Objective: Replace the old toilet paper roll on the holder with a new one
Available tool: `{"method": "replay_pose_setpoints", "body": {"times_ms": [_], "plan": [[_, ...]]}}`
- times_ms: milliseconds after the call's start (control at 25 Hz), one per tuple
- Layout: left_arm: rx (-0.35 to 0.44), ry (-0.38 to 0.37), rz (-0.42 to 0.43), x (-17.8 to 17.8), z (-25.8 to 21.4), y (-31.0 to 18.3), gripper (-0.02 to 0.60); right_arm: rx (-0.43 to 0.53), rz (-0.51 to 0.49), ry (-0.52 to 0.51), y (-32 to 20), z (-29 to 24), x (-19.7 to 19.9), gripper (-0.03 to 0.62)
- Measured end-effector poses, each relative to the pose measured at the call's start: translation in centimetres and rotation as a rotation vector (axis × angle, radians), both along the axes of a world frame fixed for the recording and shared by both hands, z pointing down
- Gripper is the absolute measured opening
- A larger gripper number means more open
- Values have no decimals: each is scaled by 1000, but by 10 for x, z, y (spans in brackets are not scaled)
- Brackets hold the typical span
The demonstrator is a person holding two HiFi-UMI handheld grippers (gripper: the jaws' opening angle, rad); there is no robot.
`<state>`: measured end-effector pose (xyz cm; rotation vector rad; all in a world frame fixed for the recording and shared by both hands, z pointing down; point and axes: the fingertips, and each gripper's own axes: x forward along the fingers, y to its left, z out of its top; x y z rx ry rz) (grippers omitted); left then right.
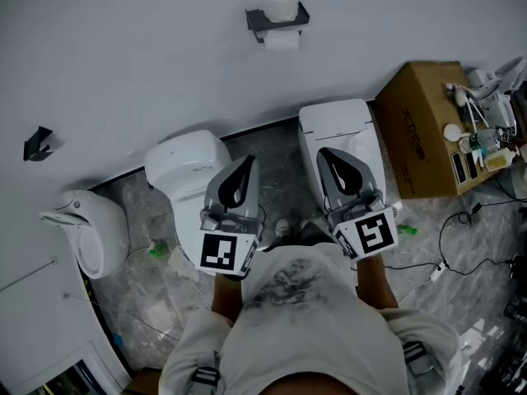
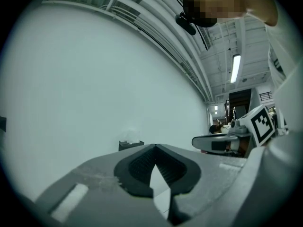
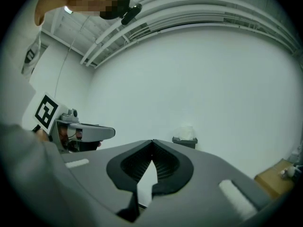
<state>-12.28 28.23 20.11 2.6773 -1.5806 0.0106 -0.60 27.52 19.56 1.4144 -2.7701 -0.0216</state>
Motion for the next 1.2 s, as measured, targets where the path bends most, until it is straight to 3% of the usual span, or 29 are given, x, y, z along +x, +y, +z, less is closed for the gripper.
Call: {"method": "replay_pose_setpoints", "body": {"times_ms": [280,1200], "plan": [[-41,0,6,3,10,-23,3,-21,6,1,-26,6,1,-2],[-61,-25,-86,24,21,-153,3,-67,-68,0,-164,25,27,-2]]}}
